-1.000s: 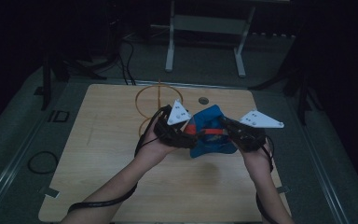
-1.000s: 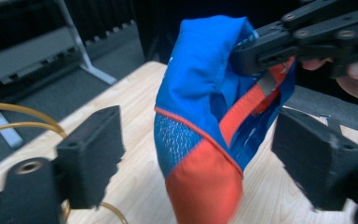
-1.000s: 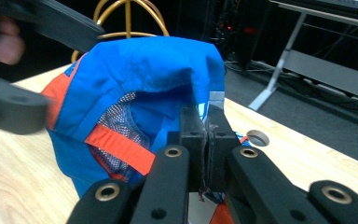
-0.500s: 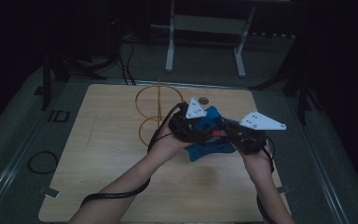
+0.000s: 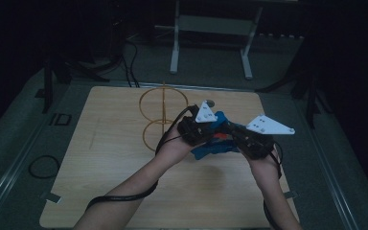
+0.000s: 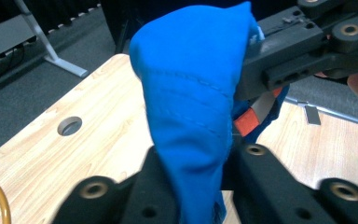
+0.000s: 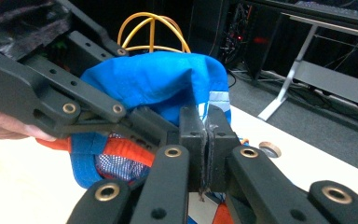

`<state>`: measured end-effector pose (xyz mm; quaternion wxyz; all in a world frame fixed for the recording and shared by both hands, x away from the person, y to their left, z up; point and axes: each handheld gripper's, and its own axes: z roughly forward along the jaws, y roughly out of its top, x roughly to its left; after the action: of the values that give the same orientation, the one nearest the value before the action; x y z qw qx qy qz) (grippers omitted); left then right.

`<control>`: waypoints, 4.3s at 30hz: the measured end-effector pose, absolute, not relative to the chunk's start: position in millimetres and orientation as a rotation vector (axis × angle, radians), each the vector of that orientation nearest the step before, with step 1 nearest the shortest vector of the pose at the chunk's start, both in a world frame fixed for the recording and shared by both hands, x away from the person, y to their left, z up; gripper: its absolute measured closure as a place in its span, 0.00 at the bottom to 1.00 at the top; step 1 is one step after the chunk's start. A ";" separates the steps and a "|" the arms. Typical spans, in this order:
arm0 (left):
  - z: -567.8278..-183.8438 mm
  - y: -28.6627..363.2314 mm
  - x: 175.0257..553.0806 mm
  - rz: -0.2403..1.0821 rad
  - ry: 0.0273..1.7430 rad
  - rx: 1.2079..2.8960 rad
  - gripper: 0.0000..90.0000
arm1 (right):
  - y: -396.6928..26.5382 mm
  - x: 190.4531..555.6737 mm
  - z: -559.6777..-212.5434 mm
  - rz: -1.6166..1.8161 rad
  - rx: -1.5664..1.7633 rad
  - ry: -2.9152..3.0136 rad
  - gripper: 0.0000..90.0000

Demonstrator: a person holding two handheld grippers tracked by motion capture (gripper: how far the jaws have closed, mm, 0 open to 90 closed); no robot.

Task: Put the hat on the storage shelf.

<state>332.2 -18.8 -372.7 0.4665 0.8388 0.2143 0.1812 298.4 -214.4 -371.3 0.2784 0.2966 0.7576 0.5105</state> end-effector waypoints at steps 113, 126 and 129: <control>-389.9 106.8 303.1 0.410 -0.074 1.746 0.46 | -247.5 239.2 -335.5 1.664 0.564 2.099 1.00; -414.8 142.2 289.4 0.455 0.102 1.775 0.35 | -252.9 250.3 -328.3 1.683 0.608 2.050 1.00; -427.8 153.6 284.1 0.459 0.189 1.779 0.27 | -249.4 255.8 -324.1 1.685 0.611 2.037 1.00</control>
<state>284.1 153.6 -427.8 0.6031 0.7683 0.0817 0.1982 255.8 -249.4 -324.1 0.2126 0.2201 0.7336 0.6067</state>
